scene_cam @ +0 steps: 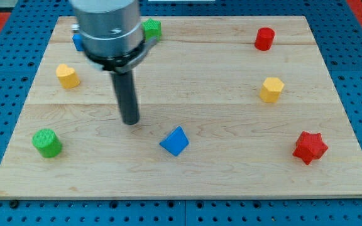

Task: Put the green circle in between the blue triangle and the yellow heart

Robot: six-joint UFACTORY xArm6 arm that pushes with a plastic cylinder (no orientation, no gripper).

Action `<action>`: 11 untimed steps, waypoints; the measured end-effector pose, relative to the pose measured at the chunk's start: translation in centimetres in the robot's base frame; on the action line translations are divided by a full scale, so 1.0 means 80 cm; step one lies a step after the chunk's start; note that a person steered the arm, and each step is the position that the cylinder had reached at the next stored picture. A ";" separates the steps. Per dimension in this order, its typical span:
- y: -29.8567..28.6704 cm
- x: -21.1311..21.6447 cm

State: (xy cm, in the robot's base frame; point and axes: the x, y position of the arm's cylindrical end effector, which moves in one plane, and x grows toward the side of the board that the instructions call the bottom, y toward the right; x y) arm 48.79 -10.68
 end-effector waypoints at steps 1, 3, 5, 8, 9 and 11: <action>-0.060 0.062; -0.162 0.076; -0.196 0.026; -0.052 -0.038; 0.045 -0.052; 0.194 0.001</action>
